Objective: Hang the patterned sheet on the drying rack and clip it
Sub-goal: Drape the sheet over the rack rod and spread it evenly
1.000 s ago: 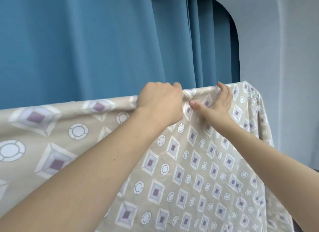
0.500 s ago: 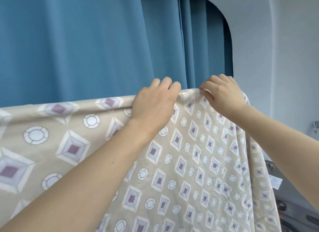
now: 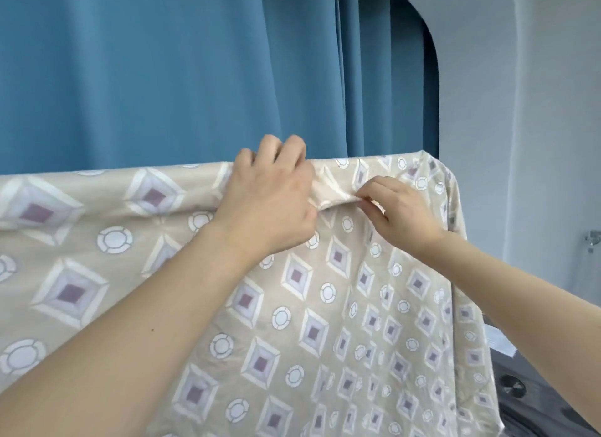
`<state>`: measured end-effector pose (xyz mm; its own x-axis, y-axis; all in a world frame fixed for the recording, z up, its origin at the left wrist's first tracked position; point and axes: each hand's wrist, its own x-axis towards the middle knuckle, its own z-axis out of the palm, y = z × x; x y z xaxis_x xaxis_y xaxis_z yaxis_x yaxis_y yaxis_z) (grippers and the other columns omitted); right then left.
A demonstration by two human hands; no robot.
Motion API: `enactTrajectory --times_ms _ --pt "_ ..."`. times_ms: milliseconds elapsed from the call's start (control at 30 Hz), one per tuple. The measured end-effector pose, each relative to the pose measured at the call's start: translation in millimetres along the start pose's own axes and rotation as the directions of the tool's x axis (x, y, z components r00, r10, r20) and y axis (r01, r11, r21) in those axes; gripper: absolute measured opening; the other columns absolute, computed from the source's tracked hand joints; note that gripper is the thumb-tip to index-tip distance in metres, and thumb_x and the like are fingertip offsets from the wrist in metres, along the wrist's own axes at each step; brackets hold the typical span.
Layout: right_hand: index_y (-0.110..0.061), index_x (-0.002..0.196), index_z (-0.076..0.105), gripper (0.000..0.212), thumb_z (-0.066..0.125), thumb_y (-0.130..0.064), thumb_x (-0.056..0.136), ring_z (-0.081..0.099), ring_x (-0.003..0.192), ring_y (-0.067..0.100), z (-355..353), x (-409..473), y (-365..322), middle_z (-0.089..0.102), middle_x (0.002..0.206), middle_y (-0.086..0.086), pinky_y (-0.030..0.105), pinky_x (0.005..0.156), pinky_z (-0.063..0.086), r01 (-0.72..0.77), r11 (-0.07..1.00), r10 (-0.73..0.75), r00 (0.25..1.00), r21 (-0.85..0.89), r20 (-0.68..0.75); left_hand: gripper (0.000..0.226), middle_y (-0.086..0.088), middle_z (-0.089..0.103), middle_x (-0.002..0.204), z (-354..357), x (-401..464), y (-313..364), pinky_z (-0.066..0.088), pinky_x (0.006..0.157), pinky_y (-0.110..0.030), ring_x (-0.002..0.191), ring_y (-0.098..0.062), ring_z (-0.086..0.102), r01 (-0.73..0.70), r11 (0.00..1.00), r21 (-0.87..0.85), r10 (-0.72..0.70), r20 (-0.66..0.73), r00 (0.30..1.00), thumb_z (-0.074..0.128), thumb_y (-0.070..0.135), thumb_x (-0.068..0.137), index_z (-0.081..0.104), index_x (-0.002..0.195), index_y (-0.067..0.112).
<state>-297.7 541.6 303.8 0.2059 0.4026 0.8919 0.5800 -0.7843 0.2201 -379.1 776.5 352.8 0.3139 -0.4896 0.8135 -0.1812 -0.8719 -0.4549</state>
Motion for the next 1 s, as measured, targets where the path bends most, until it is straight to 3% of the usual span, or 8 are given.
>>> enactTrajectory --times_ms 100,200,333,433,533,700,867,1000 --pt "-0.009 0.112 0.062 0.02 0.057 -0.013 0.093 0.058 0.098 0.02 -5.1 -6.7 18.9 0.064 0.105 0.002 0.035 0.088 0.047 -0.221 0.965 0.206 0.972 0.139 0.114 0.038 -0.006 0.05 0.108 5.9 17.2 13.0 0.031 0.067 -0.036 0.082 -0.028 0.051 0.03 0.998 0.062 -0.032 0.04 0.999 0.054 0.044 0.086 0.047 0.112 0.018" --pt "-0.012 0.127 0.05 0.038 0.056 -0.017 0.09 0.05 0.114 0.021 -7.4 -22.8 47.9 0.055 0.122 0.004 0.038 0.098 0.041 -0.521 0.85 0.511 0.852 0.082 0.119 0.019 -0.003 0.052 0.088 12.6 32.0 21.0 0.027 0.062 -0.034 0.068 -0.026 0.042 0.067 0.995 0.068 -0.067 -0.003 0.998 0.054 0.026 0.092 0.045 0.106 0.019" --pt "-0.009 0.138 0.038 0.062 0.049 -0.043 0.087 0.038 0.128 0.031 -3.3 -39.4 98.0 0.043 0.136 0.012 0.042 0.106 0.033 -0.886 0.448 0.893 0.437 -0.118 0.104 0.025 -0.007 0.056 0.098 19.1 44.7 35.4 0.025 0.069 -0.037 0.081 -0.028 0.046 0.055 0.995 0.084 -0.05 -0.057 0.997 0.043 0.035 0.093 0.05 0.106 0.016" --pt "-0.003 0.12 0.051 0.073 0.039 -0.065 0.083 0.052 0.109 0.033 -4.6 -35.3 121.7 0.057 0.117 0.014 0.041 0.094 0.043 -0.976 0.216 0.968 0.216 0.011 0.131 0.041 -0.007 0.052 0.111 30.8 62.0 60.2 0.03 0.075 -0.039 0.096 -0.029 0.049 -0.011 0.998 0.061 0.009 0.028 1.0 0.042 0.047 0.092 0.046 0.119 0.016" --pt "-0.013 0.097 0.053 0.05 0.034 -0.059 0.095 0.051 0.089 0.025 -5.6 -20.1 134.6 0.056 0.089 0.002 0.033 0.08 0.039 -0.945 0.245 0.944 0.283 0.215 0.17 0.047 -0.007 0.052 0.112 48.9 85.6 81.9 0.027 0.073 -0.038 0.097 -0.029 0.048 -0.038 0.998 0.047 0.035 0.076 0.997 0.05 0.051 0.091 0.045 0.121 0.015" --pt "-0.025 0.082 0.062 0.069 0.029 -0.085 0.075 0.061 0.076 0.022 -3.7 -3.8 147.0 0.063 0.08 -0.006 0.038 0.077 0.049 -0.878 0.31 0.881 0.409 0.364 0.239 0.027 -0.005 0.049 0.102 59.7 115.2 102.2 0.028 0.065 -0.035 0.078 -0.025 0.036 -0.001 0.998 -0.062 0.01 0.141 0.99 0.049 0.003 0.085 0.046 0.11 0.014" --pt "-0.011 0.076 0.054 0.034 0.043 -0.035 0.098 0.05 0.061 0.018 -8.4 -5.7 141.1 0.054 0.066 0.002 0.034 0.065 0.043 -0.815 0.44 0.805 0.544 0.377 0.235 0.026 -0.003 0.033 0.091 57.2 114.1 101.8 0.031 0.061 -0.037 0.077 -0.027 0.039 0.036 0.984 -0.172 -0.009 0.153 0.988 0.038 -0.006 0.083 0.041 0.098 0.016" --pt "-0.012 0.069 0.049 0.031 0.046 -0.026 0.096 0.049 0.06 0.018 -18.0 -14.4 128.6 0.052 0.063 0.001 0.03 0.064 0.042 -0.818 0.431 0.784 0.549 0.381 0.29 0.026 -0.003 0.033 0.089 57.0 110.0 100.5 0.031 0.059 -0.037 0.074 -0.027 0.04 0.047 0.982 -0.185 -0.023 0.131 0.991 0.04 -0.006 0.081 0.033 0.091 0.016"
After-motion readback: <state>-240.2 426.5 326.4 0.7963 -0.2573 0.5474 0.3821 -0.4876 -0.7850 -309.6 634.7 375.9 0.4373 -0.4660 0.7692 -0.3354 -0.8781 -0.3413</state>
